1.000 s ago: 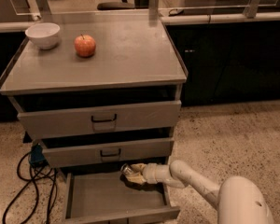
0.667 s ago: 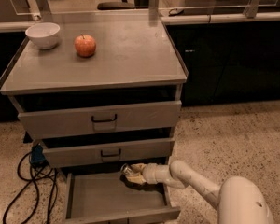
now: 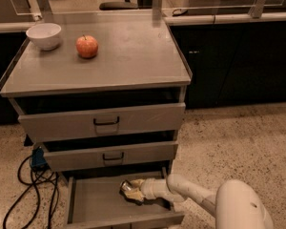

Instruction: Place redbull can into bottom drawer

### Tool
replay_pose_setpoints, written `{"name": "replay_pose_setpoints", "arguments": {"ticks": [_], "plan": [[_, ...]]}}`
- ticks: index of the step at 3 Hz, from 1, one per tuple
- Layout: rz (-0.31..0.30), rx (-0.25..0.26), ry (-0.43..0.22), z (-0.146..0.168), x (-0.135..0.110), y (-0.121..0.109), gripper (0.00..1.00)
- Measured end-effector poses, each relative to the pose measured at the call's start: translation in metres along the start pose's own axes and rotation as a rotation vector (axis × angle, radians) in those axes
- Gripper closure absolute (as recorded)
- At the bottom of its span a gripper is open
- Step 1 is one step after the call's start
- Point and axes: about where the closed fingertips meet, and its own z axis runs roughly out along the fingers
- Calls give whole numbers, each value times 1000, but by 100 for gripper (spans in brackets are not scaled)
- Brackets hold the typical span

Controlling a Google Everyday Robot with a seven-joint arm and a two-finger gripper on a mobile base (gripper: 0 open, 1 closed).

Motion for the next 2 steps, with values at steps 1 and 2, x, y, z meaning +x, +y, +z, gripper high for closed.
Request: {"name": "replay_pose_setpoints", "arguments": {"ticks": [1,2], "plan": [[24,-13,17,8,10,0,100],[24,-13,18,9,10,0,100]]}}
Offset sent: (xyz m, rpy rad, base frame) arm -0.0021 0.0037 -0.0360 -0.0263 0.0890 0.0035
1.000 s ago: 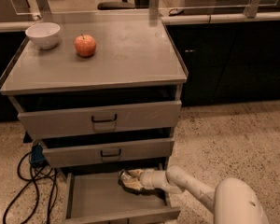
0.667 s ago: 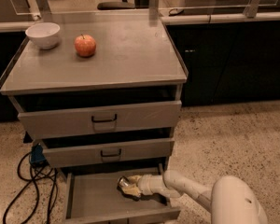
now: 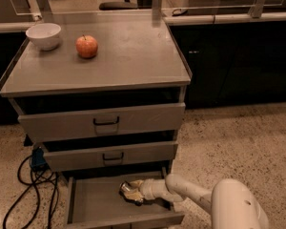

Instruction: Place redbull can into bottom drawer

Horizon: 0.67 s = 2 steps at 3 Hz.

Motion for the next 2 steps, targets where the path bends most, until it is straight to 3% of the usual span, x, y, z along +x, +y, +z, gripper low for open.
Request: {"name": "replay_pose_setpoints", "arguments": {"ticks": [2], "plan": [[0,0,0,0,0,0,58]]}}
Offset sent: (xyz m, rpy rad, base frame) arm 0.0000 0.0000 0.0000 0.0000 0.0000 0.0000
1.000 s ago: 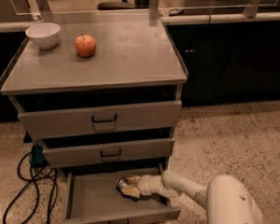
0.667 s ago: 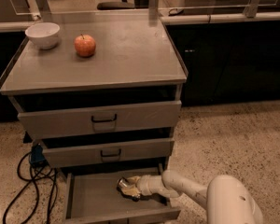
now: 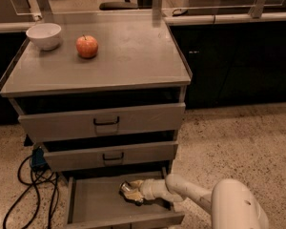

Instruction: Place redbull can into bottom drawer

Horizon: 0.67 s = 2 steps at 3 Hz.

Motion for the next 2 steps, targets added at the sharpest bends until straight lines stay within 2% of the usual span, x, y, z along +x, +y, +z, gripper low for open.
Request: {"name": "replay_pose_setpoints", "arguments": {"ticks": [2], "plan": [[0,0,0,0,0,0,12]]}}
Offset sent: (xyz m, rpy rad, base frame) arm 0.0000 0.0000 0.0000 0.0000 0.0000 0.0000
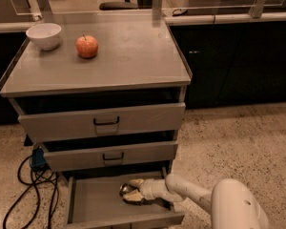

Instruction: Place redbull can into bottom drawer

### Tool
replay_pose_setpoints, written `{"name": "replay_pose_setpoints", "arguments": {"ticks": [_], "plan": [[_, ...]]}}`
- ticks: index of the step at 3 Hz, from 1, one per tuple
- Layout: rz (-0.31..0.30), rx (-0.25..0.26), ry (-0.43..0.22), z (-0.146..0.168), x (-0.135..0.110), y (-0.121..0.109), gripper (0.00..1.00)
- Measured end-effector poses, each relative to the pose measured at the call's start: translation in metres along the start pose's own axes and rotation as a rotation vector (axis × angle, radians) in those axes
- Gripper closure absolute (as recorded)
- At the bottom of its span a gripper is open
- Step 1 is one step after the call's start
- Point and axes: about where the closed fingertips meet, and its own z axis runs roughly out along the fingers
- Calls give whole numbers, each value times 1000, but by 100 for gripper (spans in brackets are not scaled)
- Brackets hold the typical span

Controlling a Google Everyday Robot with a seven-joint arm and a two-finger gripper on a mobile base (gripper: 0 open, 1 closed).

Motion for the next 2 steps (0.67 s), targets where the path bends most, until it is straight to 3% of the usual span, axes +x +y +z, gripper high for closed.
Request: {"name": "replay_pose_setpoints", "arguments": {"ticks": [1,2], "plan": [[0,0,0,0,0,0,0],[0,0,0,0,0,0,0]]}}
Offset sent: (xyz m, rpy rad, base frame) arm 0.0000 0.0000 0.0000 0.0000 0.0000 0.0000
